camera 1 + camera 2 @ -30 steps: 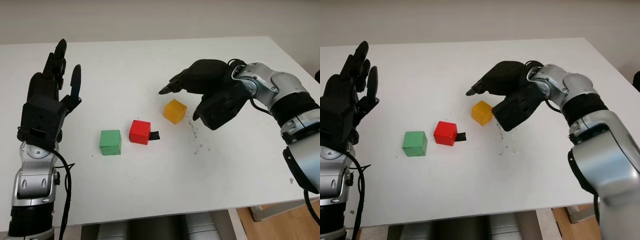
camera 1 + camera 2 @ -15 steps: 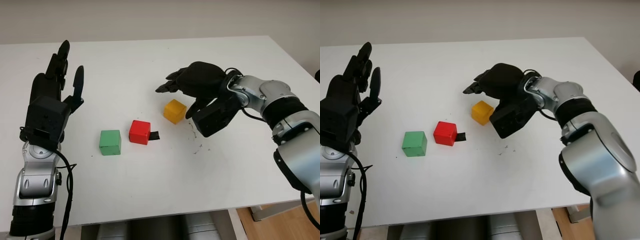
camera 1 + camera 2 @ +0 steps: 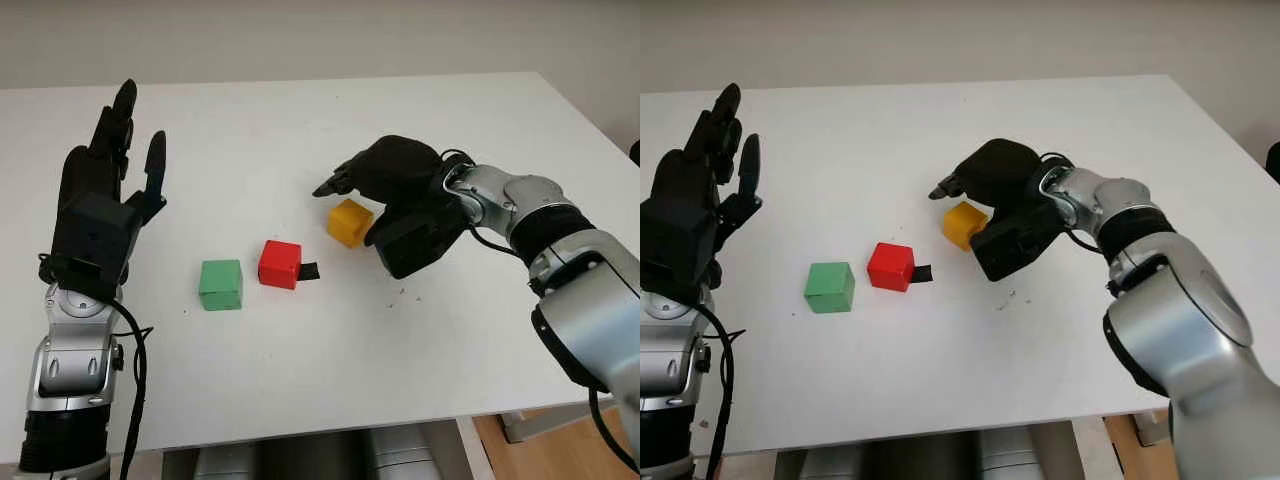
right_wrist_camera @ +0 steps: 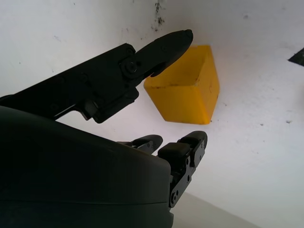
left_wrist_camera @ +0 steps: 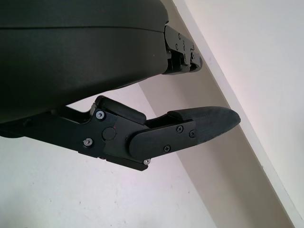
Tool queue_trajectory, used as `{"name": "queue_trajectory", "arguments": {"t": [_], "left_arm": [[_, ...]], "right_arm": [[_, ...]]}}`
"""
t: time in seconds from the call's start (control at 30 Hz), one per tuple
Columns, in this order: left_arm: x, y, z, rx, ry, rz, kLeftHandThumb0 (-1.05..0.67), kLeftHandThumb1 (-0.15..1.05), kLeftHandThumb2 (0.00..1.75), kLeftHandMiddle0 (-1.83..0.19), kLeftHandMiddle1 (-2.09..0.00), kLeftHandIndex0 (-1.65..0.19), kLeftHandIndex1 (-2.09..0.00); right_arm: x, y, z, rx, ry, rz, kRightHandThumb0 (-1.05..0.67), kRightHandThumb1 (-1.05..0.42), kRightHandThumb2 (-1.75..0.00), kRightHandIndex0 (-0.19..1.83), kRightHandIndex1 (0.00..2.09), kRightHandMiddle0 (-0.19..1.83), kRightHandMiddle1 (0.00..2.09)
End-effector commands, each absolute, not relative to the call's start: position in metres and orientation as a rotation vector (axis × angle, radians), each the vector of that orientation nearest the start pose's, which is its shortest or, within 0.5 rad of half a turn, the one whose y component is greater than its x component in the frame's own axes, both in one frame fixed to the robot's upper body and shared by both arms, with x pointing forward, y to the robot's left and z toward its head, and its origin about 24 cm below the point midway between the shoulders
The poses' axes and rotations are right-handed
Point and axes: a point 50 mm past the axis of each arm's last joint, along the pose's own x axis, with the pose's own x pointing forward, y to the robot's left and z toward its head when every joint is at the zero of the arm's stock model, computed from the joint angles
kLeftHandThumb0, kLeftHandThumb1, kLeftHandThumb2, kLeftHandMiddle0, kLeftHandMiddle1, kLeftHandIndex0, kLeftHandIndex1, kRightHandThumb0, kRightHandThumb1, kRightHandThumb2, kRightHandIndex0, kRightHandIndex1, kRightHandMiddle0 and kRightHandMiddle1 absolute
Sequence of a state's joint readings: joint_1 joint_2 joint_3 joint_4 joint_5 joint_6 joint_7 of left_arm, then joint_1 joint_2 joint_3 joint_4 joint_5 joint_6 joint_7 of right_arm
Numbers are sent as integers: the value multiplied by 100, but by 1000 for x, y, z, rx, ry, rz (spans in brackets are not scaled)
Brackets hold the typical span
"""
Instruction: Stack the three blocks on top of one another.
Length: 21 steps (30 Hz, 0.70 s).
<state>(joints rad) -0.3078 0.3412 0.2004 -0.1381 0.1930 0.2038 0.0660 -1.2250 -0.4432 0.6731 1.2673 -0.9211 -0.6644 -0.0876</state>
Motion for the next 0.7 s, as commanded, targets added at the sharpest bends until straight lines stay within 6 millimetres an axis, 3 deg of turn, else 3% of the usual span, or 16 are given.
{"name": "queue_trajectory", "arguments": {"t": [0.0, 0.27, 0.67], "left_arm": [[293, 237, 170, 463, -299, 311, -69, 105, 66, -14, -6, -12, -8], [292, 238, 170, 458, -289, 321, -69, 105, 66, -14, -5, -12, -8], [291, 238, 169, 463, -287, 316, -69, 105, 65, -15, -6, -13, -8]], "right_arm": [[403, -131, 159, -1736, -431, 656, -60, -81, -5, 42, 6, 47, 9], [402, -134, 155, -1768, -420, 665, -55, -79, -5, 45, 7, 52, 11], [402, -137, 157, -1839, -533, 601, -40, -84, -7, 68, 15, 78, 21]]}}
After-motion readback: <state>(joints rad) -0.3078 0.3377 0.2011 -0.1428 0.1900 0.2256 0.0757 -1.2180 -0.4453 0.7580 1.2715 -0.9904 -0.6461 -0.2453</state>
